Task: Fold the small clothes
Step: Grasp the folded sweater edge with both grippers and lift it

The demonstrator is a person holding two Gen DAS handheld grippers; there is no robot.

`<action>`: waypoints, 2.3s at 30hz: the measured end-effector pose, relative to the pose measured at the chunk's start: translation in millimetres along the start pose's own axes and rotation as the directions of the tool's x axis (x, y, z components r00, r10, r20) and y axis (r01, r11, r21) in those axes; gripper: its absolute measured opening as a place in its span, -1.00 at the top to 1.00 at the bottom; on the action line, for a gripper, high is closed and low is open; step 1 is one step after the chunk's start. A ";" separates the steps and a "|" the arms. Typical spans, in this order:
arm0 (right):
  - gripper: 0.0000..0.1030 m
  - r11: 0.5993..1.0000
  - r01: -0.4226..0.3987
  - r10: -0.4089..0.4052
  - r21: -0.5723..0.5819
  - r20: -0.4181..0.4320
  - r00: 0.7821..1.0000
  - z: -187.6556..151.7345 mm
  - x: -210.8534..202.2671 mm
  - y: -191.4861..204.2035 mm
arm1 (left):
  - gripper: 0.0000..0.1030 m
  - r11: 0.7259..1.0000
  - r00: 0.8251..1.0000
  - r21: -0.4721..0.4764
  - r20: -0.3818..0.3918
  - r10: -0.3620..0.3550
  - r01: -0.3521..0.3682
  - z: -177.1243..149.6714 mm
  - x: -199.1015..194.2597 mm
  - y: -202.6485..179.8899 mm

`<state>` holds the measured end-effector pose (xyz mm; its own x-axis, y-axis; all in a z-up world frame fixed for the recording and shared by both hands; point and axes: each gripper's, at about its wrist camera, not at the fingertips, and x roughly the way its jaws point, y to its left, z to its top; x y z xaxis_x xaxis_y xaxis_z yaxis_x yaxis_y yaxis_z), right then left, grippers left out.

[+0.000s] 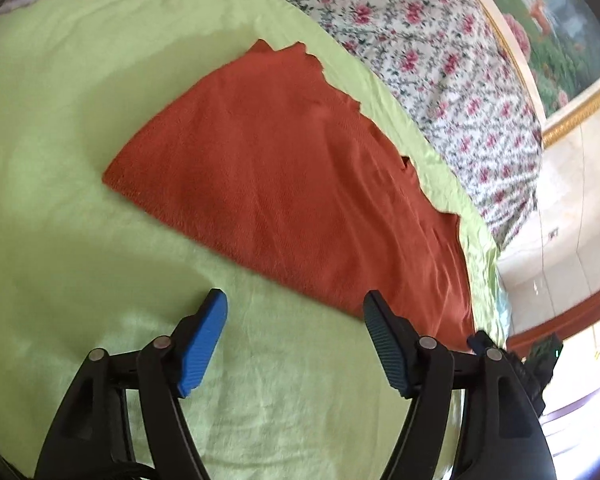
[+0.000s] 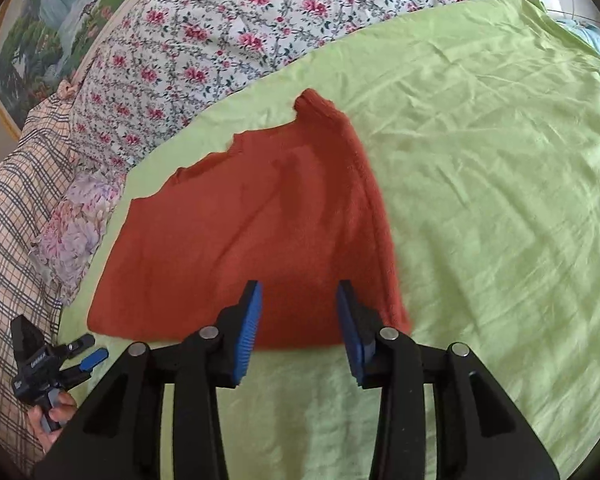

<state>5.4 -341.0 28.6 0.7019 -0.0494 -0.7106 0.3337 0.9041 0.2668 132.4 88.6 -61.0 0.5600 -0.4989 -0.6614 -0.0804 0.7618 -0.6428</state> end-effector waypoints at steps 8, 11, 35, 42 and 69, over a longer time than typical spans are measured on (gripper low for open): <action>0.20 0.998 -0.050 0.049 -0.027 -0.033 0.998 -5.6 4.4 15.5 | -0.46 0.994 0.992 -0.092 0.106 0.062 -0.052 44.7 24.2 10.8; 0.20 0.998 -0.063 0.062 -0.027 -0.043 0.997 -6.4 5.1 18.4 | -0.25 0.988 0.983 -0.124 0.147 0.109 -0.091 66.2 30.6 17.2; -0.20 0.917 -0.376 0.398 0.129 -0.289 0.871 100.5 123.1 44.7 | 0.79 0.858 0.991 0.495 0.061 0.123 -0.137 -19.6 124.0 -176.3; -0.14 0.930 -0.362 0.359 0.065 -0.371 0.856 110.5 192.9 98.9 | 0.79 0.821 0.983 0.541 0.079 0.166 -0.182 -22.2 120.6 -185.1; 0.71 0.981 -0.171 0.149 -0.086 -0.220 0.964 153.1 110.6 -43.2 | 0.52 0.759 0.986 0.646 -0.163 0.033 0.082 -98.7 202.8 -306.9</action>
<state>165.0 -450.6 38.2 0.5883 0.1805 -0.7882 0.1531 0.9323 0.3277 189.3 -287.2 -36.1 0.4148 -0.5346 -0.7363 0.5177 0.8041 -0.2921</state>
